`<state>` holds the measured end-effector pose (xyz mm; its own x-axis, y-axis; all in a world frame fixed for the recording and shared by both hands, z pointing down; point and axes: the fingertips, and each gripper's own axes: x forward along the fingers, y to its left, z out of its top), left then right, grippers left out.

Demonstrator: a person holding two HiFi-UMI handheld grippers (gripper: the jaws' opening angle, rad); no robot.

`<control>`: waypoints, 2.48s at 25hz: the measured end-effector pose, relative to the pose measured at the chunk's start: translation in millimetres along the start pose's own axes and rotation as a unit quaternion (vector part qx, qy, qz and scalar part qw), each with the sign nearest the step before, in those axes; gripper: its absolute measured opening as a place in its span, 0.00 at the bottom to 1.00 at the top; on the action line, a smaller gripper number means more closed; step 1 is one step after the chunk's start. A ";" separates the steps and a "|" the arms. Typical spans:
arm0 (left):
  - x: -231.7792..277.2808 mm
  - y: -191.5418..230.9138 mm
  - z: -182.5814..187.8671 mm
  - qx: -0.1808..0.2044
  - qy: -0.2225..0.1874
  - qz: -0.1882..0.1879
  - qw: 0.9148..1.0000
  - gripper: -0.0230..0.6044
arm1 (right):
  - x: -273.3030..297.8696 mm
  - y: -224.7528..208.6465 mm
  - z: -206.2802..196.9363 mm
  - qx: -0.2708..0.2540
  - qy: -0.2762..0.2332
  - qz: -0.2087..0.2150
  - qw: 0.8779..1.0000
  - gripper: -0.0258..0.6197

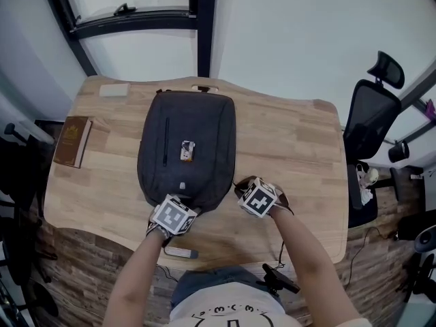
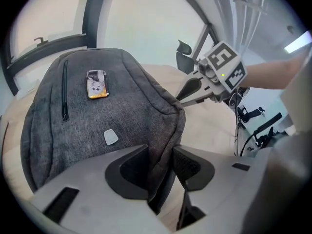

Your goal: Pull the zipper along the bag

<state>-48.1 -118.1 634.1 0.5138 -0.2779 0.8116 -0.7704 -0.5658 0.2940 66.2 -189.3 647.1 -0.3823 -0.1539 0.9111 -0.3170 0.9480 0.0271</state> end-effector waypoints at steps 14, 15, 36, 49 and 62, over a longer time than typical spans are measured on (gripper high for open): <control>16.9 -16.3 21.8 -0.021 -0.010 0.026 0.999 0.27 | -23.9 53.9 -5.2 0.081 -0.057 0.025 0.995 0.15; 16.6 -16.5 21.9 -0.018 -0.011 0.029 0.999 0.27 | -23.1 59.4 -3.4 0.088 -0.062 0.030 0.994 0.15; -42.9 -8.9 -20.6 0.259 0.022 0.017 0.966 0.37 | -5.9 84.9 5.2 0.119 -0.066 -0.005 0.991 0.13; -48.0 40.0 -49.4 0.270 0.015 -0.012 0.963 0.31 | -11.2 82.4 20.6 0.198 -0.055 -0.083 0.975 0.13; -41.8 46.7 -42.4 0.145 -0.003 -0.023 0.989 0.29 | -0.3 139.5 63.1 0.233 -0.036 -0.023 0.971 0.14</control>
<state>-121.5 -100.0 635.3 0.5480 -0.2513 0.7978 -0.6059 -0.7768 0.1716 -32.7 -74.6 624.7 -0.4134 -0.2287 0.8814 -0.6875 0.7130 -0.1375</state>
